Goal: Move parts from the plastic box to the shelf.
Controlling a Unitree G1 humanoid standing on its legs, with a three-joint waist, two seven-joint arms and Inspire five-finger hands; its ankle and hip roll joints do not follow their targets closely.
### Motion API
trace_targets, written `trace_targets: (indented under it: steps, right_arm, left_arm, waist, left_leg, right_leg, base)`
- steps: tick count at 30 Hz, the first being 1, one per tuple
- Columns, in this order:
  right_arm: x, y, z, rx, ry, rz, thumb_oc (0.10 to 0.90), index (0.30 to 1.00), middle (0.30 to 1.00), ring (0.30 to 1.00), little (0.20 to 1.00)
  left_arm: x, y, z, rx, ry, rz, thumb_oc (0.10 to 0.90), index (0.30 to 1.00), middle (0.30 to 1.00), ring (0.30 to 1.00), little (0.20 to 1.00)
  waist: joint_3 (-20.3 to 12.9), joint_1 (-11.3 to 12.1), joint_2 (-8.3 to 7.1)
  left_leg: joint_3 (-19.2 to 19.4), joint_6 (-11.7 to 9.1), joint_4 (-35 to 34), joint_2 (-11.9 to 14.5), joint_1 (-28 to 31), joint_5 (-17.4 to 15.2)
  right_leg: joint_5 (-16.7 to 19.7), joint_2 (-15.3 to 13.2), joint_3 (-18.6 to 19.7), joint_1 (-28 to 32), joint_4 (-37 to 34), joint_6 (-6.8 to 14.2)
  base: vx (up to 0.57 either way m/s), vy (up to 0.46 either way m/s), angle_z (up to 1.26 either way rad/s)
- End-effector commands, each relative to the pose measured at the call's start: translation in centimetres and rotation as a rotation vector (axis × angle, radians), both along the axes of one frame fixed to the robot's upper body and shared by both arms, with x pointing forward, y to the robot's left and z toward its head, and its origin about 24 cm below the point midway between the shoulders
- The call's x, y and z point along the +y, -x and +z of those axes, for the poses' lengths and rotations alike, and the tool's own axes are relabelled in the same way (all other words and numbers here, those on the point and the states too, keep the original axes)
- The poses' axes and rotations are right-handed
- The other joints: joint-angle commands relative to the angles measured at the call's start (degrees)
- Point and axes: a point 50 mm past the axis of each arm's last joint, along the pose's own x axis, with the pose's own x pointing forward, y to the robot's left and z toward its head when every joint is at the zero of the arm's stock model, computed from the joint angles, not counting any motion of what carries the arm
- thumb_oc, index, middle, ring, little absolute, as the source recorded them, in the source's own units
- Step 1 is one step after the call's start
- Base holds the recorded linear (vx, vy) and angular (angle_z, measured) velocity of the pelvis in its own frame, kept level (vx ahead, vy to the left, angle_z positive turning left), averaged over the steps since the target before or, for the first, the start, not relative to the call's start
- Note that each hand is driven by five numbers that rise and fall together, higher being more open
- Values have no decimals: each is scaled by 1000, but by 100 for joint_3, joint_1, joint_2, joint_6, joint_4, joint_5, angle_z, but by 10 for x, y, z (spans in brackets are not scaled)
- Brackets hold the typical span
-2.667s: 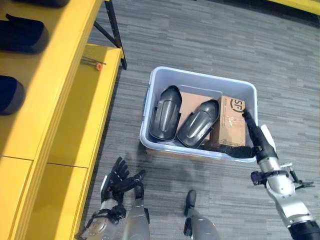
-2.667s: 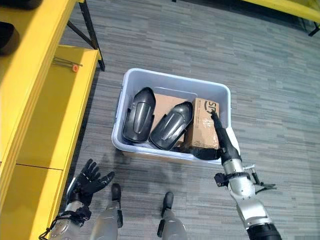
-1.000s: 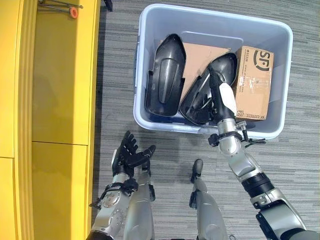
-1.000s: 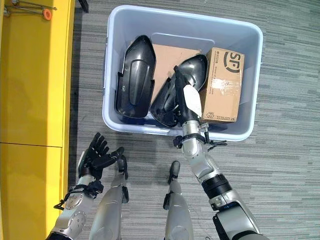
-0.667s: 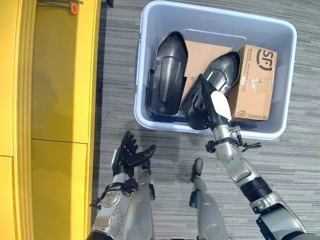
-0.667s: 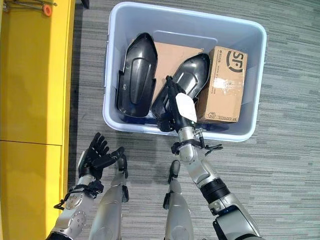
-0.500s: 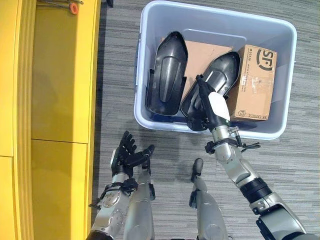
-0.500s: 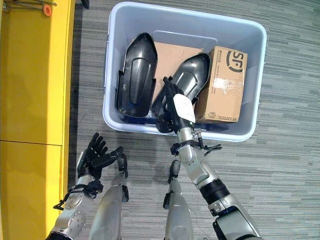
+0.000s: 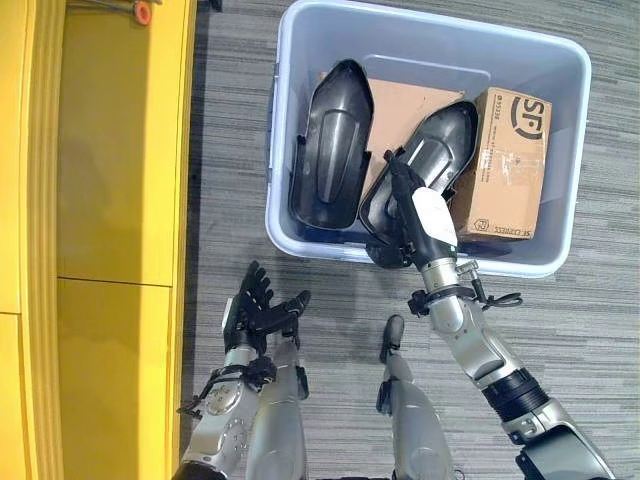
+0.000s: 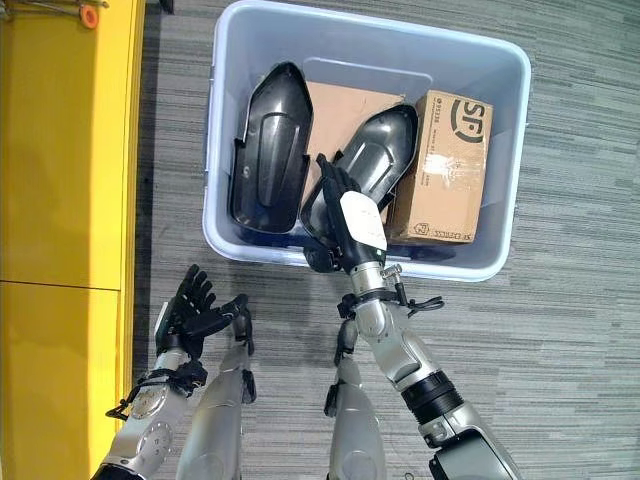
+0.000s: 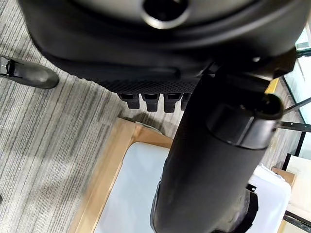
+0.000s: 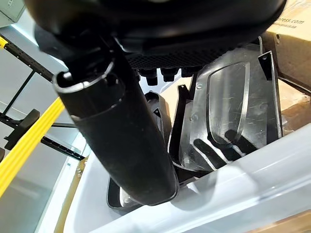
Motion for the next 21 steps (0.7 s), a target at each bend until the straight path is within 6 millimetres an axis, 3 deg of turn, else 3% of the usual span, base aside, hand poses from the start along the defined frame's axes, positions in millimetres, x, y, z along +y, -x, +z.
trace_targets:
  steps: [1,21]
  right_arm:
    - [16,14,54,-283,-70,92,900,1000,1000,1000,1000]
    - [6,3,95,-445,-163,-20,900,1000,1000,1000,1000]
  left_arm:
    - [7,4,23,-133,-33,33,900,1000,1000,1000,1000]
    - [2,3,23,-127,-31,15,900,1000,1000,1000,1000]
  waist:
    - [-141,-86,-104]
    - [-92,-28,33]
  left_leg:
    - [-314,99,880,-152,-152,-853]
    - [-281,161,1124,-270,-369,-1010]
  right_leg:
    - [-209,-236,349,-31,518,186]
    - [-196,-319,394,-107,543,206]
  base:
    - [0,0,0]
    - [0,0,0]
